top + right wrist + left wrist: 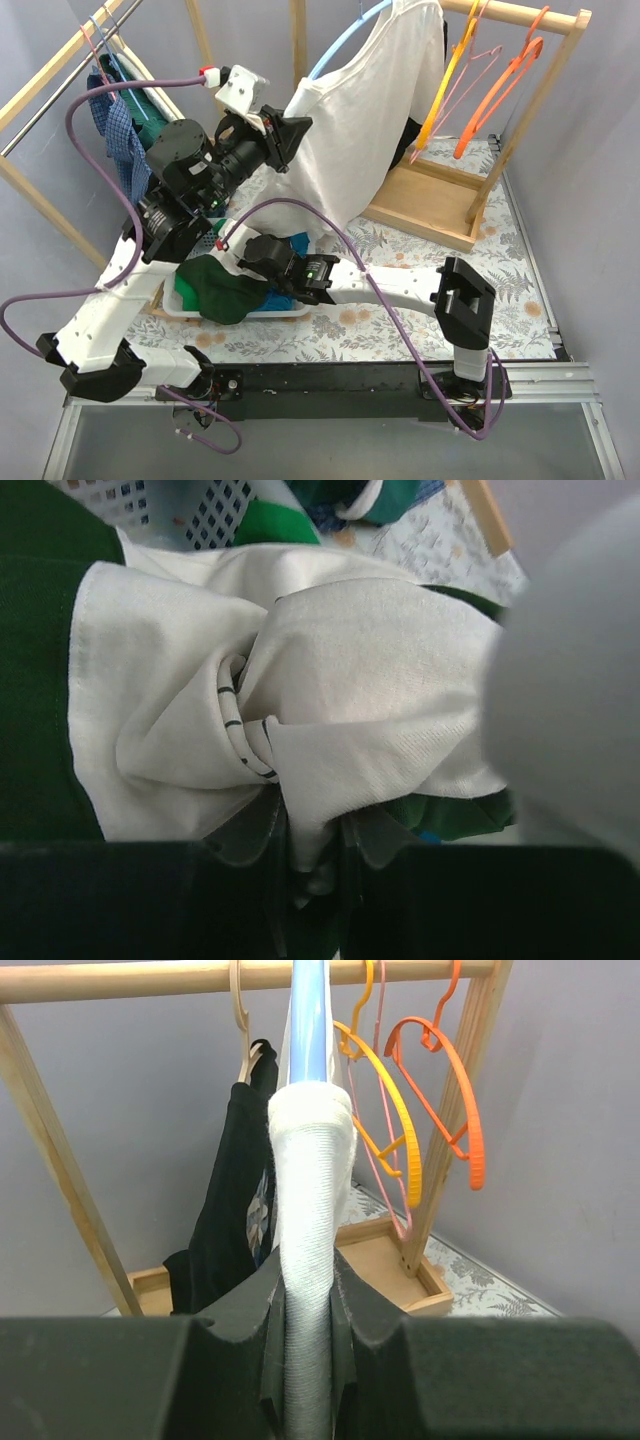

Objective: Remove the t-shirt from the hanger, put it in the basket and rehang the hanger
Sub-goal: Place the T-shirt in the bin.

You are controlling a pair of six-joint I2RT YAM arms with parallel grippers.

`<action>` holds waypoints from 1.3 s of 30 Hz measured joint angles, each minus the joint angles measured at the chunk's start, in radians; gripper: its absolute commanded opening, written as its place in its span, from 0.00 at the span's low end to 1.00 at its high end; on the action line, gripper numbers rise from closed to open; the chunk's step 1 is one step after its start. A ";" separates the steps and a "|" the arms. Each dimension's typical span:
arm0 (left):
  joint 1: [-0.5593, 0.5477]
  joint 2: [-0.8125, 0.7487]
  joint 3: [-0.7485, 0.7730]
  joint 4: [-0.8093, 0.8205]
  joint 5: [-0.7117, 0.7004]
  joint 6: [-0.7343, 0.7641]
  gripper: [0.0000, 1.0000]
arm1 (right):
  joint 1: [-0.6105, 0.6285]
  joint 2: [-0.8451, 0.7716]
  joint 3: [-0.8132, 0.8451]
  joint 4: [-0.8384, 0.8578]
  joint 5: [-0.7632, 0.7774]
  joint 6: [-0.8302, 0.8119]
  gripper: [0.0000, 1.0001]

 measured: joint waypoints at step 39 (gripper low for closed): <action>0.000 -0.338 -0.202 -0.143 0.150 -0.079 0.00 | 0.383 -0.550 -0.183 -0.466 0.180 0.518 0.98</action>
